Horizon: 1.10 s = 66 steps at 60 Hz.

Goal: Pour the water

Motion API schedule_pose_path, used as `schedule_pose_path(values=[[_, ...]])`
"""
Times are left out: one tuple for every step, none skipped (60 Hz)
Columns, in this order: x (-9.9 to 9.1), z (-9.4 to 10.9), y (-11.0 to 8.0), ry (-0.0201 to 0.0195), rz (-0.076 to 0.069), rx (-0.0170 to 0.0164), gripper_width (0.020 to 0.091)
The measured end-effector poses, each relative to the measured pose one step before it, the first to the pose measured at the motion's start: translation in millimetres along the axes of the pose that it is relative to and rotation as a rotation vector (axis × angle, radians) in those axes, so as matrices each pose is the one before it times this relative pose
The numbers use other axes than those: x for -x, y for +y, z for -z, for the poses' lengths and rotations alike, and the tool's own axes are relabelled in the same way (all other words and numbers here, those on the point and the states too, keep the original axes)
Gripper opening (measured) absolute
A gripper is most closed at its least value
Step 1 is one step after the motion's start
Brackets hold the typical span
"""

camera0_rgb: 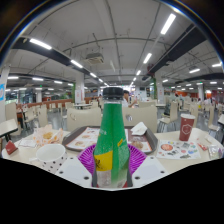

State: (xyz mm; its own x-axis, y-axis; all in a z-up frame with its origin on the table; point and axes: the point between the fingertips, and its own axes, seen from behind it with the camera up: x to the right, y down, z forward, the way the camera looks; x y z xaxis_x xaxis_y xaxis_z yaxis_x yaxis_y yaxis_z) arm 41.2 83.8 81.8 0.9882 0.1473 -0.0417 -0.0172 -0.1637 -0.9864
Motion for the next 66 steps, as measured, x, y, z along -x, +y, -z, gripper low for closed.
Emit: schedule_pose_path(values=[[0.88, 0.31, -3.47, -0.00309, 0.0108, -0.01916, 0.0399], [0.08, 1.16, -0.1, -0.002, 0.0115, -0.00187, 0.04], [2.09, -0.84, 1.83, -0.00284, 0.0134, 0.00001, 0.0407], [1.48, 0.48, -0.87, -0.00202, 0.0155, -0.00708, 0.0411], [0.8, -0.07, 0.82, 0.00048, 0.0161, -0.00064, 0.0412], [0.57, 0.39, -0.51, 0.00188, 0.0087, -0.00411, 0.0412], [0.25, -0.13, -0.82, 0.00231, -0.0009, -0.00339, 0.0413], [-0.08, 0.16, 1.22, 0.00326, -0.0019, 0.00483, 0.0411], [-1.16, 0.91, -0.82, 0.00144, -0.0012, 0.00071, 0.0412], [0.2, -0.67, 0.35, -0.00099, -0.002, 0.00105, 0.0412], [0.13, -0.84, 0.07, -0.00166, -0.0024, -0.00009, 0.0411], [-0.35, -0.24, 0.02, -0.00054, -0.0026, 0.00029, 0.0411], [-0.05, -0.31, 0.05, -0.00087, -0.0036, -0.00049, 0.0412], [-0.26, 0.02, 0.03, -0.00053, -0.0029, -0.00046, 0.0412], [-1.69, 0.45, -0.03, -0.00103, -0.0015, -0.00021, 0.0411], [0.48, -0.1, -0.28, -0.00088, -0.0002, 0.00029, 0.041], [0.23, -0.05, -0.18, 0.00016, 0.0006, -0.0003, 0.0422], [0.19, 0.41, -0.03, 0.00096, 0.0003, -0.00048, 0.0436], [0.73, 0.14, -0.08, -0.00073, 0.0012, -0.00008, 0.0436], [0.4, -0.09, -0.01, -0.0001, 0.0005, -0.00019, 0.0454], [0.34, -0.01, -0.18, -0.0006, 0.0007, -0.00104, 0.0463], [0.48, 0.16, -0.32, -0.00127, 0.0008, -0.00093, 0.0484], [0.15, 0.29, -0.1, -0.00019, 0.0004, -0.00044, 0.0499], [-0.03, 0.07, 0.1, 0.00042, 0.0004, 0.00085, 0.0509], [-0.2, 0.32, 0.24, 0.00106, 0.0006, 0.00233, 0.053], [-0.29, 0.55, 0.65, 0.00133, 0.0019, 0.00414, 0.0541], [-0.36, 0.49, 1.98, 0.0019, 0.0031, 0.01079, 0.0558], [-0.48, 0.99, 2.63, 0.00211, 0.0042, 0.01507, 0.0601], [-0.38, 1.26, 2.67, 0.00175, 0.0055, 0.01619, 0.0658], [-2.51, 1.6, 3.28, 0.0007, 0.0062, 0.01349, 0.0719], [1.65, 2.23, -0.95, 0.00339, 0.003, 0.00692, 0.0783], [-3.55, 2.9, 0.51, 0.00575, 0.0031, -0.00011, 0.0828], [-2.16, 3.44, -1.84, 0.0108, -0.0006, -0.00448, 0.0869], [-2.69, 3.81, -1.43, 0.01157, -0.0027, -0.00276, 0.0859], [-3.13, 4.17, 0.04, 0.01408, -0.0042, 0.00021, 0.0846], [-2.2, 4.59, -0.05, 0.01074, -0.0048, 0.00384, 0.0844], [-1.94, 4.93, 0.55, 0.00826, -0.0045, 0.00695, 0.085], [-1.59, 5.23, 0.69, 0.00676, -0.0048, 0.00804, 0.0849], [-1.11, 5.64, 0.71, 0.00367, -0.0051, 0.00614, 0.0852], [-0.33, 6.09, -0.31, 0.00104, -0.0059, 0.00416, 0.0852], [-1.06, 6.4, -1.5, -0.00024, -0.0064, 0.00289, 0.0852], [0.86, 8.85, -0.29, -0.0018, -0.0066, 0.00247, 0.0853], [0.35, 8.23, -0.64, -0.00192, -0.0058, 0.00216, 0.0852], [0.29, 8.41, -0.79, -0.00138, -0.006, 0.00125, 0.0853], [0.41, 8.42, -0.71, -0.00131, -0.0057, 0.00092, 0.0851], [0.53, 8.76, -0.32, -0.00077, -0.006, 0.00213, 0.0855], [0.85, 9.4, -0.09, -0.00047, -0.006, 0.00319, 0.0854], [0.72, 9.36, 0.03, -0.00018, -0.0055, 0.00208, 0.0852], [1.47, 8.06, -0.34, -0.00065, -0.0031, 0.00026, 0.0854], [1.54, 9.7, 0.02, -0.00162, -0.0014, -0.00012, 0.0855], [1.65, 10.01, 0.26, -0.00129, 0.0006, 0.00058, 0.0853], [1.61, 9.8, 0.34, -0.00108, 0.001, -0.00072, 0.0854], [1.46, 9.83, 0.25, 0.00034, -0.0008, -0.0029, 0.0855], [1.57, 9.64, -0.06, 0.0024, -0.0027, -0.0033, 0.0851], [1.71, 9.25, 0.27, 0.00319, -0.0034, -0.00212, 0.0849], [1.35, 8.67, 1.35, 0.00332, -0.0034, -0.00061, 0.0848], [1.76, 9.35, 0.48, 0.00275, -0.0029, 0.00042, 0.0848], [2.11, 9.62, 1.02, 0.0026, -0.0018, 0.00384, 0.0849], [2.34, 9.67, 1.14, 0.00311, -0.0006, 0.00505, 0.0851], [2.57, 9.32, 1.09, 0.00311, -0.001, 0.00335, 0.0847], [2.59, 8.94, 0.79, 0.00268, -0.0009, 0.00001, 0.0848], [2.18, 9.32, 0.33, 0.00172, -0.0007, -0.00107, 0.0847], [3.63, 8.8, 0.91, 0.00373, 0.0017, 0.00214, 0.0845], [2.22, 8.24, 0.86, 0.00346, 0.0031, 0.00265, 0.0848], [2.45, 8.41, 1.05, 0.00263, 0.0047, 0.0023, 0.0847], [2.97, 7.66, 0.74, 0.00112, 0.0049, 0.00056, 0.0849]])
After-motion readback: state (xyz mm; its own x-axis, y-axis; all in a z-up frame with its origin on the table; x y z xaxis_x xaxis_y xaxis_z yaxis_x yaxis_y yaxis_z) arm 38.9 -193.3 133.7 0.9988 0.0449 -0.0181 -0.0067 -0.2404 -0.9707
